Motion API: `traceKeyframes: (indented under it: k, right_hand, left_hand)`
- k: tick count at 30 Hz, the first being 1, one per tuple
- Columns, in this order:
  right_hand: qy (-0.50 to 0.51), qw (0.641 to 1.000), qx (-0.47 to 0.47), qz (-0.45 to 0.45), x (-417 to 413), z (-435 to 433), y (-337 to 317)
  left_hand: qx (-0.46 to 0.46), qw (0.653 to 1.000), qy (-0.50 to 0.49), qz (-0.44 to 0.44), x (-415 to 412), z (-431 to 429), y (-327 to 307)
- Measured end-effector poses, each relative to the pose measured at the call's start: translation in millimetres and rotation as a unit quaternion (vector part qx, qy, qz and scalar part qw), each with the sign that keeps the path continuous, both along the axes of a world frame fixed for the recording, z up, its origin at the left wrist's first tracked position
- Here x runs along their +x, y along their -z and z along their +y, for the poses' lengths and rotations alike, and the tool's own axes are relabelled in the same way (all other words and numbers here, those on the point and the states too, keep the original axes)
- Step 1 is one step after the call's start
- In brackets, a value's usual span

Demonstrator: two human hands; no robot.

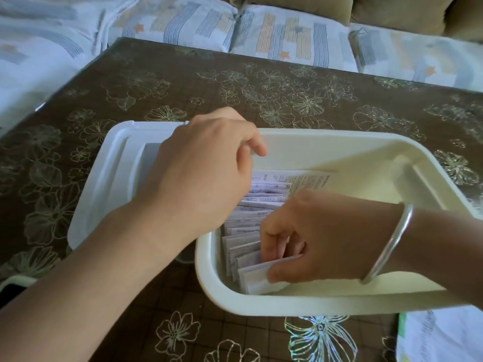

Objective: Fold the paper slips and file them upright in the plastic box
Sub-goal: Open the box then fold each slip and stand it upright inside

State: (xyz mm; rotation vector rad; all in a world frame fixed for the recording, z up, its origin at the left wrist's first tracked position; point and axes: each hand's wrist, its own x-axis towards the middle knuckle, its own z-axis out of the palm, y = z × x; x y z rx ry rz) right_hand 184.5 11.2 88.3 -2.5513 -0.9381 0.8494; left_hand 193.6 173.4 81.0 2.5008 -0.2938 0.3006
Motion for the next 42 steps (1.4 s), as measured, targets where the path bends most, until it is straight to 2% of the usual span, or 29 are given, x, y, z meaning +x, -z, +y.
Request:
traceKeyframes:
  k: [8,11,12,15,16,23,28,31,33,35,37,39,42]
  right_hand:
    - [-0.03,0.997,-0.043,-0.055,2.1,-0.8,-0.3]
    - [-0.051,0.981,-0.092,-0.166,7.2,-2.6,4.0]
    - [-0.055,0.98,-0.098,-0.167,6.1,-2.7,4.0]
    - [0.0,0.999,-0.05,0.004,3.3,-1.1,-3.1]
    - [0.004,0.999,-0.04,0.028,2.4,1.0,-4.8]
    - [0.023,0.998,0.005,0.063,-1.0,9.4,0.9]
    - [0.13,0.987,0.084,0.047,-5.1,-11.5,-19.0]
    - [0.222,0.96,0.172,-0.004,-24.7,-32.8,-34.9]
    - [0.291,0.927,0.235,-0.016,-46.2,-48.0,-38.7]
    - [0.367,0.875,0.313,-0.038,-70.3,-62.0,-35.6]
    - [0.432,0.805,0.392,-0.109,-92.8,-75.1,-30.3]
    - [0.463,0.757,0.412,-0.206,-117.1,-88.5,-27.1]
    - [0.486,0.743,0.356,-0.292,-145.7,-110.2,-7.4]
  left_hand:
    - [0.009,1.0,0.003,-0.002,0.8,0.6,1.5]
    - [0.007,1.0,0.004,-0.005,1.0,0.6,1.4]
    - [0.007,1.0,0.004,-0.006,0.9,0.8,1.5]
    - [0.003,1.0,0.01,-0.014,1.6,1.6,2.5]
    - [0.004,1.0,0.012,-0.017,1.8,1.7,3.0]
    - [0.005,0.999,0.017,-0.032,4.1,2.2,5.0]
    - [0.006,0.995,0.019,-0.1,5.3,4.4,5.9]
    - [0.024,0.988,0.019,-0.152,1.4,4.3,0.7]
    - [0.028,0.984,0.031,-0.173,-3.1,2.9,-2.2]
    - [0.016,0.981,0.042,-0.188,-9.2,-0.1,-8.5]
    - [-0.005,0.977,0.046,-0.21,-18.6,-8.2,-19.2]
    - [-0.029,0.973,0.059,-0.223,-37.9,-26.8,-30.2]
    - [-0.055,0.975,0.104,-0.188,-79.4,-60.8,-28.0]
